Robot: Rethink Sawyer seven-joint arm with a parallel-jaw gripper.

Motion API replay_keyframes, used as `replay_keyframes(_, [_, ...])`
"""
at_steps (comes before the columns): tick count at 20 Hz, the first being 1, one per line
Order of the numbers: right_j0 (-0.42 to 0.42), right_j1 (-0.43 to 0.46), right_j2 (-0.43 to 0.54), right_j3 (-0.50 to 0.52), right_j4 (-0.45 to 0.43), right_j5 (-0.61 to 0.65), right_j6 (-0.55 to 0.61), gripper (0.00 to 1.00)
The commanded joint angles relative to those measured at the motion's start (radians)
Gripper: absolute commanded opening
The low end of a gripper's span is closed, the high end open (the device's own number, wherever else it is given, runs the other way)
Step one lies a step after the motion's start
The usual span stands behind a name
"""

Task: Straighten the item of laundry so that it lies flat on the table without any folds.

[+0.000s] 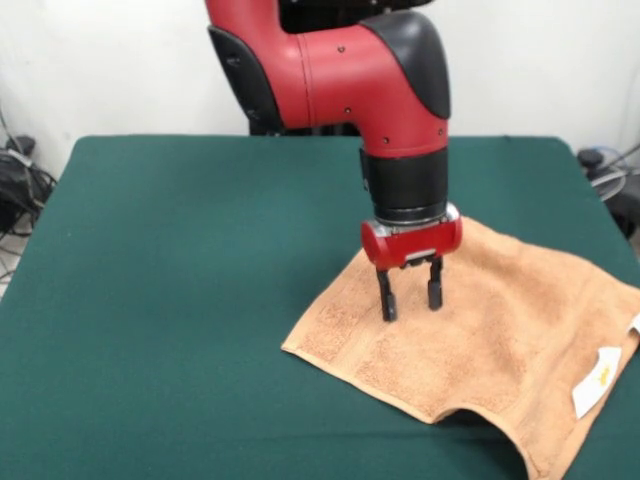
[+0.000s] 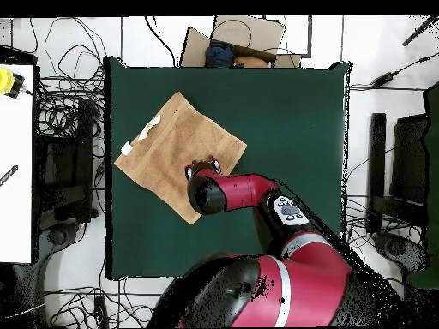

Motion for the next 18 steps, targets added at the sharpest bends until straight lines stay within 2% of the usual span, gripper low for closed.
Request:
replay_keyframes(1, [-0.012, 0.023, 0.056, -0.009, -0.073, 0.095, 0.012, 1.00])
replay_keyframes(7, [-0.087, -0.123, 0.077, 0.042, -0.071, 0.232, -0.062, 1.00])
replay_keyframes(8, [-0.099, -0.200, 0.071, 0.070, -0.065, 0.277, -0.083, 1.00])
replay_keyframes(10, [-0.110, -0.256, 0.072, 0.089, -0.064, 0.317, -0.099, 1.00])
replay_keyframes(18, [-0.154, -0.372, 0.108, 0.112, -0.065, 0.418, -0.120, 1.00])
